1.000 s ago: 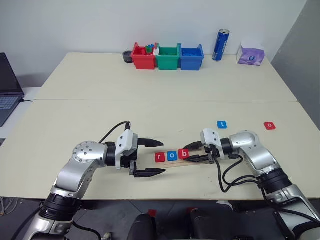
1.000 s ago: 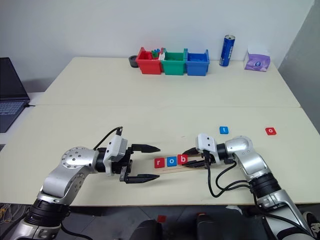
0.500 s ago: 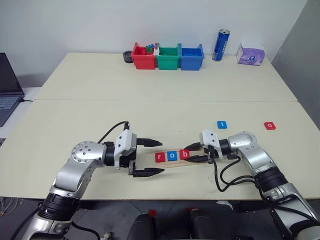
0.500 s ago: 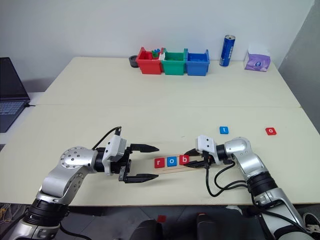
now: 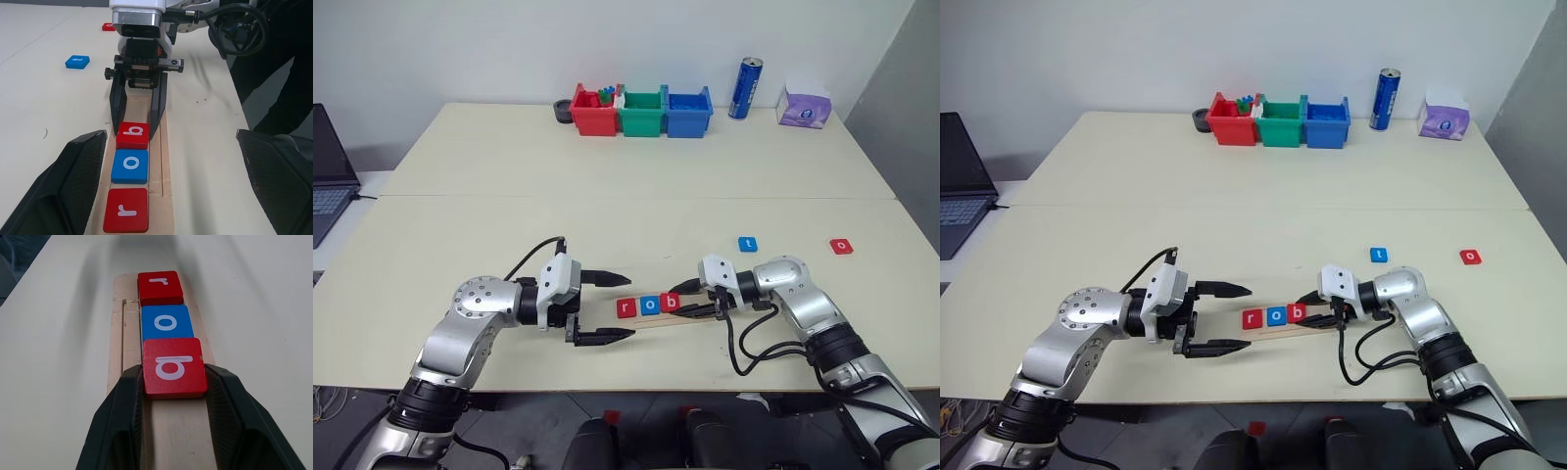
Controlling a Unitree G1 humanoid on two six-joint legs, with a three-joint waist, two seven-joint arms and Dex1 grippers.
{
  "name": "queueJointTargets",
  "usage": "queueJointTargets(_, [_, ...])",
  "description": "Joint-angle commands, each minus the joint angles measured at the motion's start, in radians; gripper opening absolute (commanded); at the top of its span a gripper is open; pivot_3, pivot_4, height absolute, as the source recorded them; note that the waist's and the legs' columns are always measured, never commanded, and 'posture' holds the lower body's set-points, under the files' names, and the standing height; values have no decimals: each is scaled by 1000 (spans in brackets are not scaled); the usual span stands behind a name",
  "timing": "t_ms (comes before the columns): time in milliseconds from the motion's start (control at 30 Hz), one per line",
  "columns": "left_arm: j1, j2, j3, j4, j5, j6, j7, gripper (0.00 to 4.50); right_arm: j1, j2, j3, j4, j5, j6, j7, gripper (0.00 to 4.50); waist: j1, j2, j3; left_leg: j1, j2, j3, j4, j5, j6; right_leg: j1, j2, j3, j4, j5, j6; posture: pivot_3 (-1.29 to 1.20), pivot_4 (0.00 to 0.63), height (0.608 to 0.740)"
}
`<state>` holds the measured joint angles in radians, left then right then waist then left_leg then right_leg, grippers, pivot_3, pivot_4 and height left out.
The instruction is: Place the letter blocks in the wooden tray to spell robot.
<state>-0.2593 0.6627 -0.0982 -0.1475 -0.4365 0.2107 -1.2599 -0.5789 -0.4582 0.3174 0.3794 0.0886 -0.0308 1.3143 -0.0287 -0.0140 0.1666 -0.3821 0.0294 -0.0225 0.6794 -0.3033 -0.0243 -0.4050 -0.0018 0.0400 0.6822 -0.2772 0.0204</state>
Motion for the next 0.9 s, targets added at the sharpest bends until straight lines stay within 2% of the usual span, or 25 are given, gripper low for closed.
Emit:
queueJointTargets(33, [-15, -1, 16, -14, -7, -14, 3, 4500, -29, -4, 0, 1, -3, -16, 16, 2220, 0, 0, 0, 0, 0, 0, 0, 0, 0, 0, 0, 0, 0, 0, 0, 0, 150, 740])
queueJointTargets(100, [-15, -1, 14, -14, -8, -13, 5, 4500, -32, -6, -2, 6, 1, -13, 20, 2832, 0, 0, 0, 0, 0, 0, 0, 0, 0, 0, 0, 0, 0, 0, 0, 0, 150, 740])
queueJointTargets(233, [-14, -2, 13, -14, -7, -14, 4, 4500, -37, -8, -8, 14, 1, -18, 19, 4349, 0, 0, 0, 0, 0, 0, 0, 0, 0, 0, 0, 0, 0, 0, 0, 0, 150, 740])
queueJointTargets(267, [-13, -2, 12, -14, -7, -14, 4, 4500, -38, -9, -11, 14, 1, -19, 15, 4478, 0, 0, 0, 0, 0, 0, 0, 0, 0, 0, 0, 0, 0, 0, 0, 0, 150, 740])
queueJointTargets(567, [-18, -3, 11, -6, -8, -18, -2, 4500, -44, -47, -65, -43, 58, 54, 26, 4478, 0, 0, 0, 0, 0, 0, 0, 0, 0, 0, 0, 0, 0, 0, 0, 0, 150, 740])
queueJointTargets(667, [-24, -7, 8, 1, -6, -20, -3, 4500, -35, -59, -76, -53, 67, 63, 28, 3574, 0, 0, 0, 0, 0, 0, 0, 0, 0, 0, 0, 0, 0, 0, 0, 0, 150, 740])
queueJointTargets(900, [-33, -11, 3, 11, 1, -27, -8, 4500, -4, -58, -68, -40, 42, 13, 5, 1059, 0, 0, 0, 0, 0, 0, 0, 0, 0, 0, 0, 0, 0, 0, 0, 0, 150, 740])
